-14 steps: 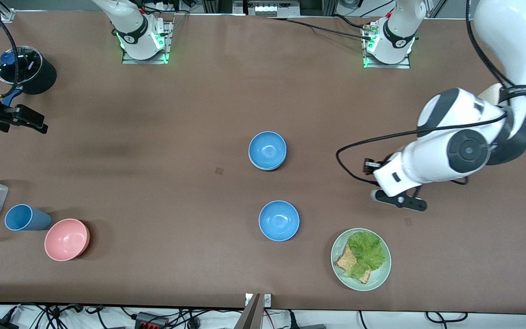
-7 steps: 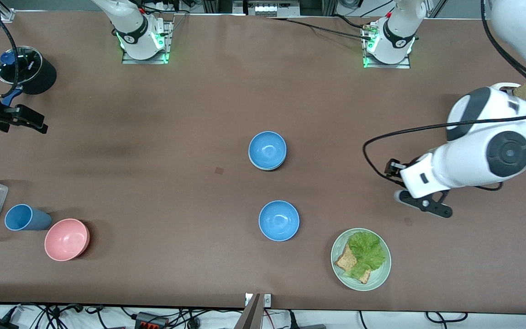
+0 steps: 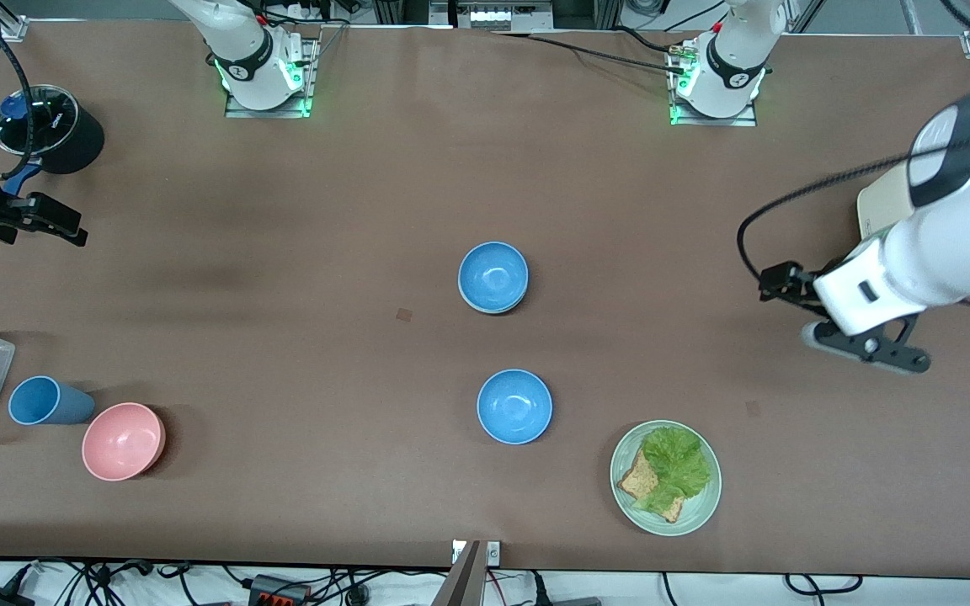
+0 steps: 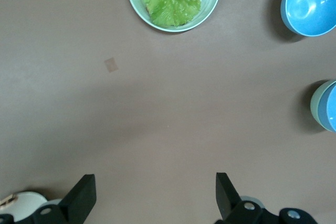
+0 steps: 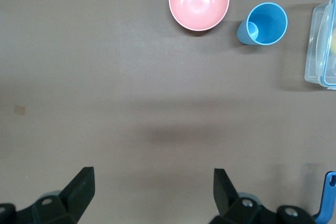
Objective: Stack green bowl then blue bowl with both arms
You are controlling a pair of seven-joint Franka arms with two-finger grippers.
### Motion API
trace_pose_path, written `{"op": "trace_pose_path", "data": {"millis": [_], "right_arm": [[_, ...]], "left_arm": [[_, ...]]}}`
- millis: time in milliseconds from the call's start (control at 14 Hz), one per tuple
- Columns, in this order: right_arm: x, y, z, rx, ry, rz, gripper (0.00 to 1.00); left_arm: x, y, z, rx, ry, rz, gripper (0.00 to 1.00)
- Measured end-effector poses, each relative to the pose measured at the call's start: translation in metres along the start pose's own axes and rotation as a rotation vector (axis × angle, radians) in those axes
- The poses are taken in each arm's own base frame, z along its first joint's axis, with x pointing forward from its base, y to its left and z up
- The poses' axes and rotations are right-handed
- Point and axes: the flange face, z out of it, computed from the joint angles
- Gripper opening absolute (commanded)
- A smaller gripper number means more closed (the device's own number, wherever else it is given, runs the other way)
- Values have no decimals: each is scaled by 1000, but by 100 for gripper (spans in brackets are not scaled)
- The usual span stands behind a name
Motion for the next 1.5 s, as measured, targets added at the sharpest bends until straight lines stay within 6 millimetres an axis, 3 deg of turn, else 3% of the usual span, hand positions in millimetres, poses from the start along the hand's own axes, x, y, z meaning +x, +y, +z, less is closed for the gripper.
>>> {"op": "trace_pose_path", "data": {"millis": [286,643,857,1143,1500], "right_arm": [[0,0,0,0,1,0,100],[0,0,0,0,2,0,100],[0,0,0,0,2,0,100],[0,0,0,0,2,0,100],[0,0,0,0,2,0,100]], "left_arm": [[-37,-54,-13,3,-14,-85,100],[-67,-48,-32,54,7,-115,100],[-73,-48,-37,48,18,-121,100],[-82,-25,-36,10,19,-164,100],[-86,-27,-36,11,23,-215,100]]}}
